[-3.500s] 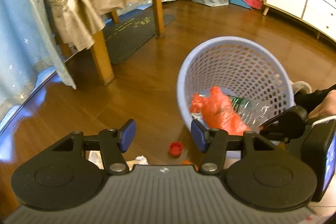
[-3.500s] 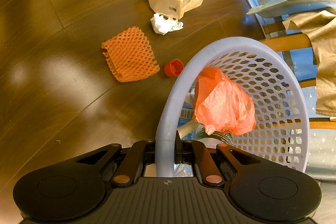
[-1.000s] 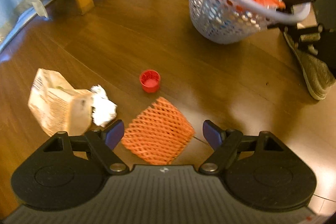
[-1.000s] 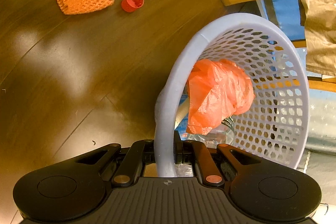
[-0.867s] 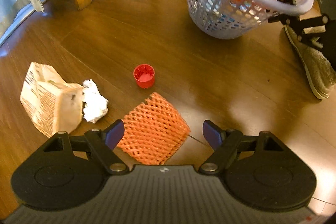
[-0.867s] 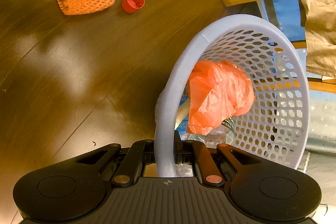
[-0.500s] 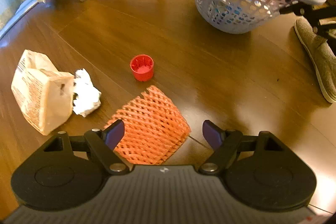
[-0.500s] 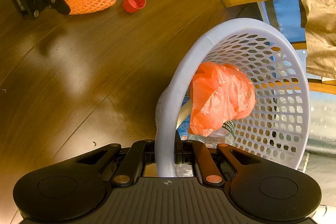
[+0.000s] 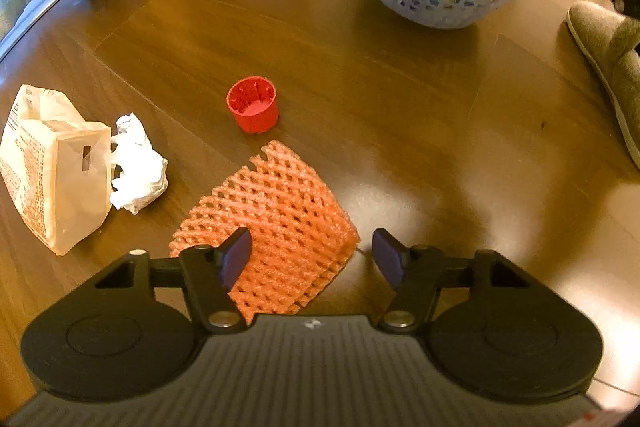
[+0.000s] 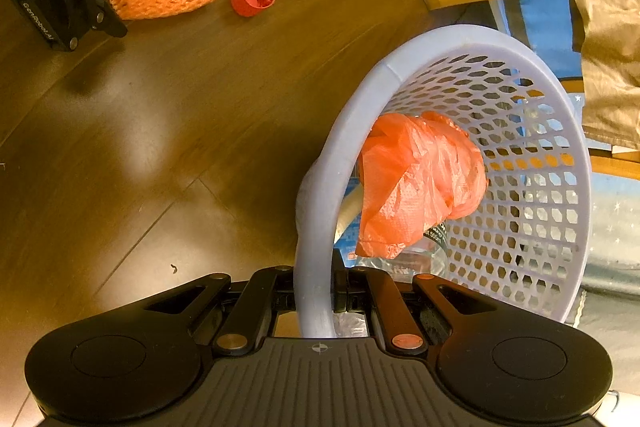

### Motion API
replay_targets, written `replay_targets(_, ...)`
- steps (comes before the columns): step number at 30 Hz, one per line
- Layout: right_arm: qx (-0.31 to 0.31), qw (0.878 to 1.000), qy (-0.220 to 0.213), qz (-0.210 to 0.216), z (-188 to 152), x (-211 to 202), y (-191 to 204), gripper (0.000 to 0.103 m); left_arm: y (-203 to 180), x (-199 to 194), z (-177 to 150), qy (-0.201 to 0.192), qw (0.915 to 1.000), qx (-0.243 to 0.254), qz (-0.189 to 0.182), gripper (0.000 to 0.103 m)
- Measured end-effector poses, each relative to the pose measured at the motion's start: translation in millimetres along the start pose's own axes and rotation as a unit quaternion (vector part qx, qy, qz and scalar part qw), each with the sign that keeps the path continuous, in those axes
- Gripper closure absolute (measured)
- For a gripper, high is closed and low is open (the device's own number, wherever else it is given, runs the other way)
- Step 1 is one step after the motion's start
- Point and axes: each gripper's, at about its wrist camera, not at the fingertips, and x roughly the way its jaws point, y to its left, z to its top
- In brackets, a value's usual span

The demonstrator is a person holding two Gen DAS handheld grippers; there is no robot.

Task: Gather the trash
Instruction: 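Grasp the orange foam mesh with the left tool, then carry the mesh over the wastebasket and open the left tool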

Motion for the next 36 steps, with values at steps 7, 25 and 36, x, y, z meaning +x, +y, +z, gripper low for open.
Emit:
replay_targets(7, 0.0, 1.0, 0.0, 0.001, 0.4, 0.5, -0.4, 0.1, 10.2, 6.4, -1.3, 0.013, 0.9999, 0.003, 0.002, 0.058)
replay_targets(25, 0.003, 1.0, 0.0, 0.003, 1.8, -0.5, -1.5, 0.1, 9.9, -10.8, -3.9, 0.0, 0.9998, 0.021, -0.006, 0.099)
replay_targets(36, 0.005, 1.0, -0.002, 0.005, 1.1, -0.8, -2.2, 0.101, 12.6, -45.1, 12.4, -0.037, 0.9989, 0.029, -0.005, 0.099)
